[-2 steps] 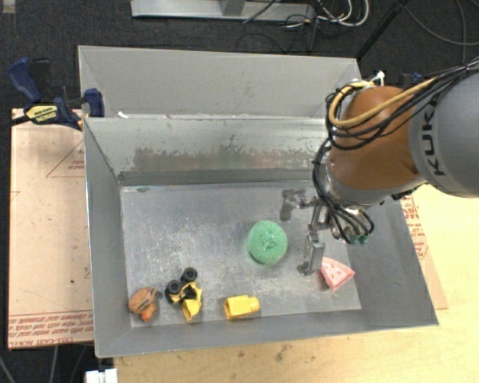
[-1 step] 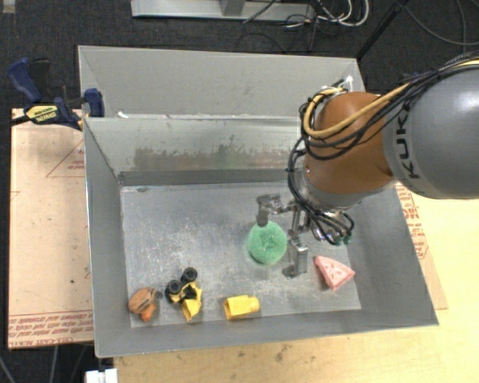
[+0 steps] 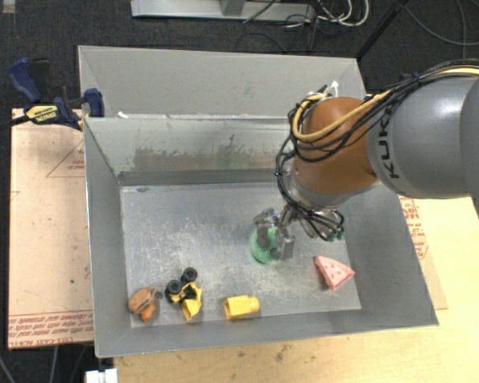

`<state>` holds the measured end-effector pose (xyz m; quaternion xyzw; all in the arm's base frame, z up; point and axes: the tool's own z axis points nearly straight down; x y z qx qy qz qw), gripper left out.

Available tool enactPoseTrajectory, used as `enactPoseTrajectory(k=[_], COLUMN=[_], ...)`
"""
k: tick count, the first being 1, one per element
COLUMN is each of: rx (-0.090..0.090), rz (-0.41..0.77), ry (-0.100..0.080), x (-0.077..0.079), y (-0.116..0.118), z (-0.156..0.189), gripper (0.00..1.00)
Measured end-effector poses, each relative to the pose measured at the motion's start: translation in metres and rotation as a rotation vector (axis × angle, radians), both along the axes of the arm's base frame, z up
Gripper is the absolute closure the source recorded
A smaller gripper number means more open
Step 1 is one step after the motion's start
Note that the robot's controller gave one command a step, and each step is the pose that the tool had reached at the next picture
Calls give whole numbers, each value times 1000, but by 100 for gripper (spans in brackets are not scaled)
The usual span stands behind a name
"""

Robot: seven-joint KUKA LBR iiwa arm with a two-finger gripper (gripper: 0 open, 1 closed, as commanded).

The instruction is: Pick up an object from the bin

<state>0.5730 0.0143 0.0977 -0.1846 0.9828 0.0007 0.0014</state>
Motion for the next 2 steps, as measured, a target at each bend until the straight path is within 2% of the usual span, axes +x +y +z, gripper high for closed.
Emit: enactPoseTrajectory(k=[1, 2], rx=[0, -1], rz=[0, -20], ry=[0, 1], x=[0, 18], y=[0, -22], z=[0, 202], gripper=[100, 100])
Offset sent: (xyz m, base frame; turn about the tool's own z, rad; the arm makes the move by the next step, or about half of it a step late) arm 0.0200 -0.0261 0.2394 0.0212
